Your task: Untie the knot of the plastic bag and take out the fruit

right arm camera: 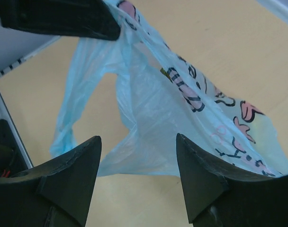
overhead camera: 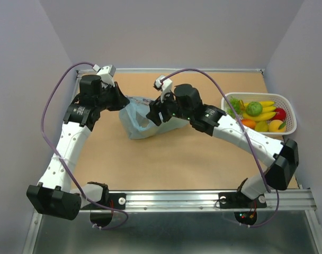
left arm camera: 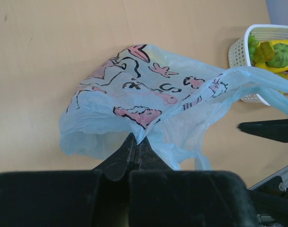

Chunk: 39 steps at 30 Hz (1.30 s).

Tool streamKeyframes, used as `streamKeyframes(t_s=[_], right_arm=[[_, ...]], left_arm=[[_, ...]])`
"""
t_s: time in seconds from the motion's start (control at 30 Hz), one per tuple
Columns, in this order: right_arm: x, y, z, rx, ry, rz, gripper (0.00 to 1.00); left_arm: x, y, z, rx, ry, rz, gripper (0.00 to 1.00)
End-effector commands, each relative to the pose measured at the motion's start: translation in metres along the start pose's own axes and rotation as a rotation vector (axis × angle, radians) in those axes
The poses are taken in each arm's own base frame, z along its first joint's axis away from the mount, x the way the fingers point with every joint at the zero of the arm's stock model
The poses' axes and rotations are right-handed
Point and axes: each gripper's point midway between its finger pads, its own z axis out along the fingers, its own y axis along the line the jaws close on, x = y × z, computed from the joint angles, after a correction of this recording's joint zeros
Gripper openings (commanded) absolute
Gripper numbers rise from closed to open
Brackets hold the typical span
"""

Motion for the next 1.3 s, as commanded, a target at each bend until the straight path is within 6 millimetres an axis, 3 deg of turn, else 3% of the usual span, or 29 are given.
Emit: streamKeyframes(t_s=[0.0, 0.13, 0.23, 0.33, 0.43, 0.5, 0.53, 0.57, 0.6, 0.7, 0.8, 0.9, 0.93, 1.0, 1.03, 1.1, 1.23, 1.27], right_arm=[[0.015, 0.002, 0.014, -0.035, 0.043, -0.035, 0.69], [0.031, -0.016, 0.028, 0.043, 0.077, -0.095, 0.71], [0.031, -0.029, 0.036, 0.104, 0.078, -0.123, 0.73], [0.038, -0.024, 0.047, 0.06, 0.098, -0.141, 0.73], [0.067, -0.002, 0.055, -0.074, 0.158, -0.107, 0.68], [0.093, 0.014, 0.052, -0.162, 0.213, -0.058, 0.56], [0.093, 0.019, 0.051, -0.188, 0.215, -0.045, 0.5], [0.116, 0.022, 0.048, -0.209, 0.263, -0.024, 0.44], [0.125, 0.029, 0.044, -0.24, 0.286, 0.002, 0.29], [0.164, 0.043, 0.029, -0.307, 0.377, 0.066, 0.01], [0.173, 0.068, 0.007, -0.436, 0.411, 0.116, 0.0], [0.171, 0.073, -0.007, -0.455, 0.422, 0.15, 0.0], [0.167, 0.073, -0.01, -0.445, 0.41, 0.146, 0.0], [0.164, 0.065, -0.009, -0.397, 0.395, 0.132, 0.0], [0.163, 0.063, -0.009, -0.381, 0.389, 0.123, 0.01], [0.159, 0.055, -0.008, -0.341, 0.375, 0.102, 0.0], [0.145, 0.045, -0.008, -0.285, 0.335, 0.069, 0.0], [0.141, 0.043, -0.008, -0.271, 0.323, 0.061, 0.0]], left_arm=[[0.0, -0.013, -0.01, 0.057, -0.021, 0.011, 0.0], [0.006, -0.014, -0.011, 0.073, -0.007, 0.021, 0.0], [0.011, -0.013, -0.014, 0.069, 0.002, 0.031, 0.0], [0.018, -0.011, -0.013, 0.068, 0.015, 0.033, 0.0], [0.021, -0.009, -0.012, 0.067, 0.013, 0.031, 0.0], [0.021, -0.005, -0.01, 0.054, -0.009, 0.019, 0.0], [0.022, -0.005, -0.009, 0.055, -0.013, 0.015, 0.0], [0.024, -0.002, -0.005, 0.047, -0.021, 0.002, 0.0], [0.024, -0.002, -0.005, 0.047, -0.031, -0.001, 0.0], [0.03, 0.003, 0.002, 0.045, -0.044, -0.018, 0.0], [0.038, 0.009, 0.007, 0.042, -0.06, -0.014, 0.0], [0.045, 0.009, 0.008, 0.069, -0.066, 0.054, 0.34], [0.046, 0.007, 0.007, 0.088, -0.065, 0.083, 0.5], [0.043, 0.004, 0.003, 0.1, -0.076, 0.142, 0.64], [0.039, 0.003, 0.0, 0.103, -0.091, 0.2, 0.79], [0.025, -0.005, -0.009, 0.117, -0.121, 0.275, 0.91], [-0.002, -0.026, -0.026, 0.165, -0.2, 0.455, 0.94], [0.0, -0.029, -0.025, 0.179, -0.193, 0.459, 0.95]])
